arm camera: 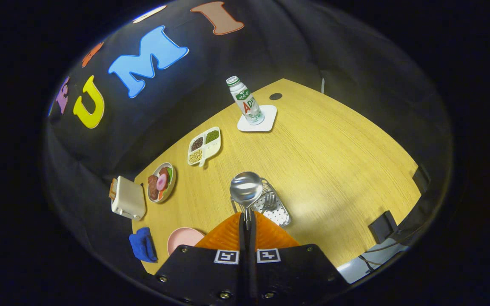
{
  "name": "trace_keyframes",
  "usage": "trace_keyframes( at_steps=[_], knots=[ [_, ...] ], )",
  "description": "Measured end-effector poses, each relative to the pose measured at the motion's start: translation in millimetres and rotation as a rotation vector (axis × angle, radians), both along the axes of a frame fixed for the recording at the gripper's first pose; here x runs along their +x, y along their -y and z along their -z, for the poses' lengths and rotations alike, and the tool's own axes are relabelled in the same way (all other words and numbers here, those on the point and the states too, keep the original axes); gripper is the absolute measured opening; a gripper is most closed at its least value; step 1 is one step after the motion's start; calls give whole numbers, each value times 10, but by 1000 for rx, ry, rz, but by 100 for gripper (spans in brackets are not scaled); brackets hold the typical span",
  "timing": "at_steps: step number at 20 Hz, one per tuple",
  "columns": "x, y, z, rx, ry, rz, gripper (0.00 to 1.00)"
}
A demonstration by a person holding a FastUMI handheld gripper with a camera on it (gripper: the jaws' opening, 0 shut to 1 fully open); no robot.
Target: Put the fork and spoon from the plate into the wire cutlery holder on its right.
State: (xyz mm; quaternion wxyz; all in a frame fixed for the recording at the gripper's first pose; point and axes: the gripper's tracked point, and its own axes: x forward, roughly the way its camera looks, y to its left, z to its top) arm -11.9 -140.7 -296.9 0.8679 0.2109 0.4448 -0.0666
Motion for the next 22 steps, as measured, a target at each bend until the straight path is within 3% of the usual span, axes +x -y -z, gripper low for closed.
trace_keyframes(
  at_steps=[6, 17, 19, 20, 22],
  knots=[
    [-53, 28, 247, -48, -89, -55, 1],
    [28, -18, 427, -72, -176, -64, 6],
    [60, -34, 378, -60, -159, -53, 16],
    [70, -23, 361, -59, -152, -46, 35],
    [104, -56, 342, -44, -136, -50, 56]
  ],
)
